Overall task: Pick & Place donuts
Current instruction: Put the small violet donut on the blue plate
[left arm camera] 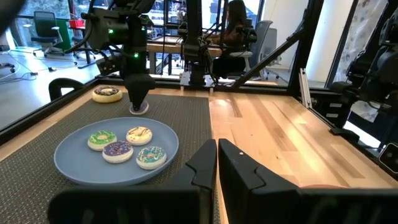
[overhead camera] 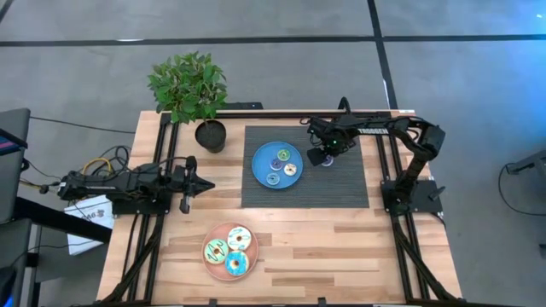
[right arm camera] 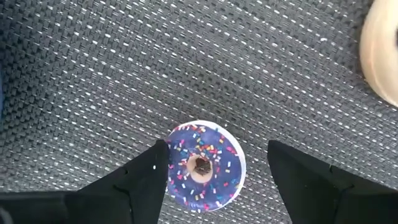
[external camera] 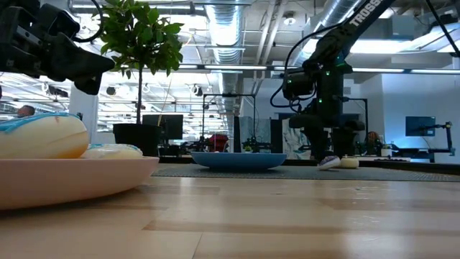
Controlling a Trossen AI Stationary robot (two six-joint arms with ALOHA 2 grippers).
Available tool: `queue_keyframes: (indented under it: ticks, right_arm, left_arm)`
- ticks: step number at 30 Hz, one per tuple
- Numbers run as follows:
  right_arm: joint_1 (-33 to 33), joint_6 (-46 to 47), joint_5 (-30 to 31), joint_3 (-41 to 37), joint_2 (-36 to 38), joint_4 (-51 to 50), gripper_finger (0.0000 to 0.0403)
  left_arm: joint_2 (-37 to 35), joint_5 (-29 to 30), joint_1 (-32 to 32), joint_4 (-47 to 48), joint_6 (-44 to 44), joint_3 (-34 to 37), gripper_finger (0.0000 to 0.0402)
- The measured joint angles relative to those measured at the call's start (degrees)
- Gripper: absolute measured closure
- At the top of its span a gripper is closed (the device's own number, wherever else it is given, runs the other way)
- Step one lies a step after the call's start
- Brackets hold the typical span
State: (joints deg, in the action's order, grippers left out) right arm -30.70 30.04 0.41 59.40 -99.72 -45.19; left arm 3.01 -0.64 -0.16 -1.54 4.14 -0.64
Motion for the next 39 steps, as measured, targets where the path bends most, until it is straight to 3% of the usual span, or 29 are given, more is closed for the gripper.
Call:
queue_keyframes:
  ticks: [6,12,39]
  right_arm:
    - [0.0,0.0,-2.8,0.0,0.0,-0.7,0.0143]
    - [0.4,0.1,-0.1,0.0,0.0,-0.6,0.0143]
    - [1.1,0.0,-1.6,0.0,0.0,-0.6,0.0143]
  left_arm:
    - [0.0,0.0,0.0,0.0,0.1,0.0,0.0393]
    - [0.0,0.0,0.0,0.0,0.1,0.0,0.0393]
    - [0.0,0.0,0.0,0.0,0.1,0.0,0.0393]
